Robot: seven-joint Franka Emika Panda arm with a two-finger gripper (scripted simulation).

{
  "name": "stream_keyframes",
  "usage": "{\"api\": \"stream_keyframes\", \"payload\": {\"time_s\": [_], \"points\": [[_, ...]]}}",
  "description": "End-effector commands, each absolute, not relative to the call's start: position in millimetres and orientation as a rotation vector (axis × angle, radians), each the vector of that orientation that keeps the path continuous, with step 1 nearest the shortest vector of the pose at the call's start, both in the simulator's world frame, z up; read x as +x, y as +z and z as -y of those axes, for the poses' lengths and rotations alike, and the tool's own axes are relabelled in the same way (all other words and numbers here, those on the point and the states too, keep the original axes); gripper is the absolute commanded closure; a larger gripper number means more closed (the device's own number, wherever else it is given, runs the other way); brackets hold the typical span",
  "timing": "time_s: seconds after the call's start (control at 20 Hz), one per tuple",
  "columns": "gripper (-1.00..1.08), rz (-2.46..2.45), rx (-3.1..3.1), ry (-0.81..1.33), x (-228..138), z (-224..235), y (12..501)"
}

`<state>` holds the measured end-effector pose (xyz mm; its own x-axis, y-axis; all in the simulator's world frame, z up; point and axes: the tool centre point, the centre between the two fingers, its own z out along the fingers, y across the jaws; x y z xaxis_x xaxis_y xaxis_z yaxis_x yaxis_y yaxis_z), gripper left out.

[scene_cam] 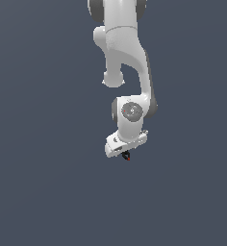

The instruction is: Pick up the object and move it to a goal position.

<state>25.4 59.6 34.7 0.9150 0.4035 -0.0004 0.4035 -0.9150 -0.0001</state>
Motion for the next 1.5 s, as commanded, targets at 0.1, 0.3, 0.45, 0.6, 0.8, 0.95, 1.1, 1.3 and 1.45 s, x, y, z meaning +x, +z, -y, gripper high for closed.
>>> {"api": "stream_keyframes", "payload": {"time_s": [0.1, 0.3, 0.45, 0.6, 0.8, 0.95, 1.1, 1.3, 1.45], "points": [[-0.92, -0.651, 3.073, 0.000, 25, -60, 17], [-0.92, -0.651, 3.073, 0.000, 26, -60, 14], [1.08, -0.651, 3.073, 0.000, 26, -60, 14], [1.08, -0.651, 3.073, 0.000, 26, -60, 14], [1.08, -0.651, 3.073, 0.000, 26, -60, 14], [1.08, -0.651, 3.073, 0.000, 27, -58, 15], [1.08, -0.651, 3.073, 0.000, 29, -50, 22], [1.08, -0.651, 3.073, 0.000, 34, -29, 39], [1.08, -0.651, 3.073, 0.000, 40, -7, 58]]}}
